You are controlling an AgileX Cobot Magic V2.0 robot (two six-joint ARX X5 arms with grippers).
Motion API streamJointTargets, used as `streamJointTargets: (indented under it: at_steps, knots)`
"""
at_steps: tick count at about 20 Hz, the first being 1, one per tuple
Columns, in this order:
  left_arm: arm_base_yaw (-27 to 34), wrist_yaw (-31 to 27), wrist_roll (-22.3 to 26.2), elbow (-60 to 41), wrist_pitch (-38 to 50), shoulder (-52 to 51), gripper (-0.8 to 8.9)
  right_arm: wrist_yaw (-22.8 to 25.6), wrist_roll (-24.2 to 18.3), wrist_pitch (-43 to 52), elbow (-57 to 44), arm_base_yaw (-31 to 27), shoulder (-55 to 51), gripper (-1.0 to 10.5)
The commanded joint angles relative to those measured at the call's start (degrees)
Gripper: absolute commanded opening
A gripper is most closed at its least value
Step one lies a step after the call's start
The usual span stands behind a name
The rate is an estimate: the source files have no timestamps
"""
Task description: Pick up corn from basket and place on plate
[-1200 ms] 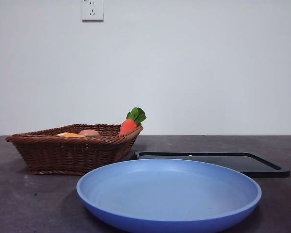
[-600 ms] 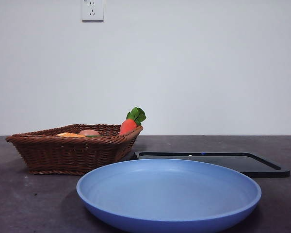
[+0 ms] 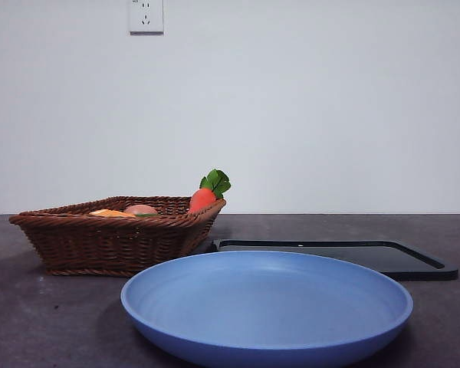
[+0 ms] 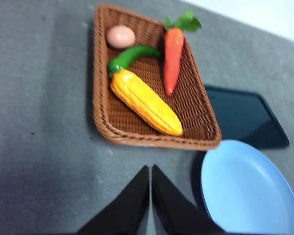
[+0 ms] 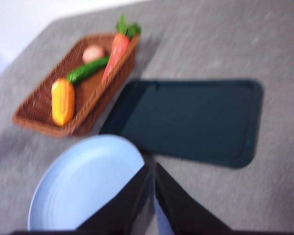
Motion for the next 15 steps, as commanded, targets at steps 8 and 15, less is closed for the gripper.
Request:
streamJointTargets:
  at_steps: [8, 15]
  knots:
    - [-3.06, 0.96, 4.81, 3.98, -3.91, 4.7, 0.08, -0.81, -8.17, -7.63, 6.12, 5.03, 11.3, 0.0]
    - [-3.06, 0.94, 4.52, 3.98, -3.61, 4.74, 3.93, -0.79, -6.99, -6.91, 6.12, 5.25, 12.7, 2.9]
